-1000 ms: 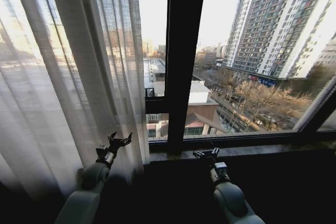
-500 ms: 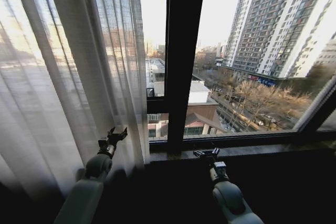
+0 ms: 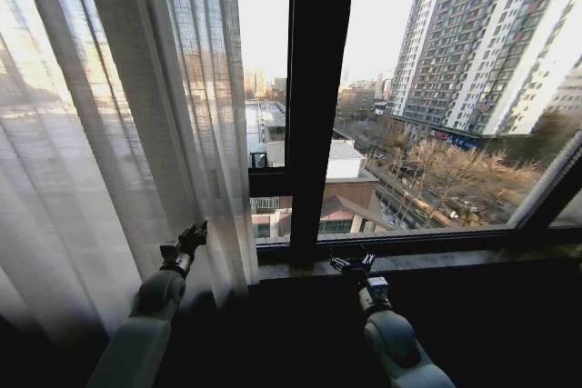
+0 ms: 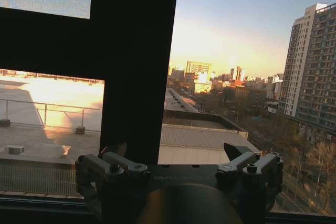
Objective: Open the curtains by pulling them apart, changing their state from closed to fully open.
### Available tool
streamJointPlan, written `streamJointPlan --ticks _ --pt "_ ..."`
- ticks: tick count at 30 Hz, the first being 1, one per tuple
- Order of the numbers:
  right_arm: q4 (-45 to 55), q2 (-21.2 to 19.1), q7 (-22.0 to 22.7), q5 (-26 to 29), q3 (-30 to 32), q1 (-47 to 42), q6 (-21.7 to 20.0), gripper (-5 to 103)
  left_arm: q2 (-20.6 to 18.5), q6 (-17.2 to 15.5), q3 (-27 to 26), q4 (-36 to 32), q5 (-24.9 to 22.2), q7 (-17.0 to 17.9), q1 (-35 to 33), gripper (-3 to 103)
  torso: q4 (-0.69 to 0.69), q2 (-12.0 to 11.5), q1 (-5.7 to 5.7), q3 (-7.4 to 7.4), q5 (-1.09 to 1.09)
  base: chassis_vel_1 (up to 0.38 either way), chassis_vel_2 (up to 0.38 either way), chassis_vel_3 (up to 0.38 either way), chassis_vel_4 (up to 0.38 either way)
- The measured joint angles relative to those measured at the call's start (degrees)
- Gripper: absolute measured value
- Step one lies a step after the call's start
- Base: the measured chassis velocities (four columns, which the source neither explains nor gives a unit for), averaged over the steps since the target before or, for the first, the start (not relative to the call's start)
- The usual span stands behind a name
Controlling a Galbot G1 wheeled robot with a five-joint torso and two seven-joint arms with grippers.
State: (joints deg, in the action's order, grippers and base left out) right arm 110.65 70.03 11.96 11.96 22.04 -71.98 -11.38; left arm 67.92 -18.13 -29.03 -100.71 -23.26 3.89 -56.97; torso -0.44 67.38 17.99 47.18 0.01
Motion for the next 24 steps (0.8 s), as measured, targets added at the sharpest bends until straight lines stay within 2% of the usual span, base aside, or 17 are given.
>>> streamJointPlan --ticks 1,5,12,24 --pt "0.07 0.0 0.0 0.0 0.09 -0.03 0.0 100 -0.05 0.0 -0.08 -0.27 -0.03 -0.01 -0.18 6 0.0 0.0 0.0 0.0 0.0 0.0 0.0 0.0 0.0" --pt "0.24 -0.02 -0.01 0.01 0.19 -0.13 0.0 100 -0.27 -0.02 -0.32 -0.94 -0.16 -0.1 -0.67 0 0.0 0.0 0.0 0.0 0.0 0.0 0.0 0.0 0.0" --pt "0.83 -0.25 -1.79 -1.17 0.21 -0.31 0.01 100 -0.64 -0.07 -1.24 -2.4 -0.57 -0.2 -1.86 0 0.0 0.0 0.0 0.0 0.0 0.0 0.0 0.0 0.0" --pt "1.32 0.17 -2.06 -2.48 -1.09 -0.61 0.02 100 -1.36 -0.14 -3.67 -5.26 -1.2 -0.42 -4.57 0 0.0 0.0 0.0 0.0 0.01 0.025 0.027 -0.023 -0.023"
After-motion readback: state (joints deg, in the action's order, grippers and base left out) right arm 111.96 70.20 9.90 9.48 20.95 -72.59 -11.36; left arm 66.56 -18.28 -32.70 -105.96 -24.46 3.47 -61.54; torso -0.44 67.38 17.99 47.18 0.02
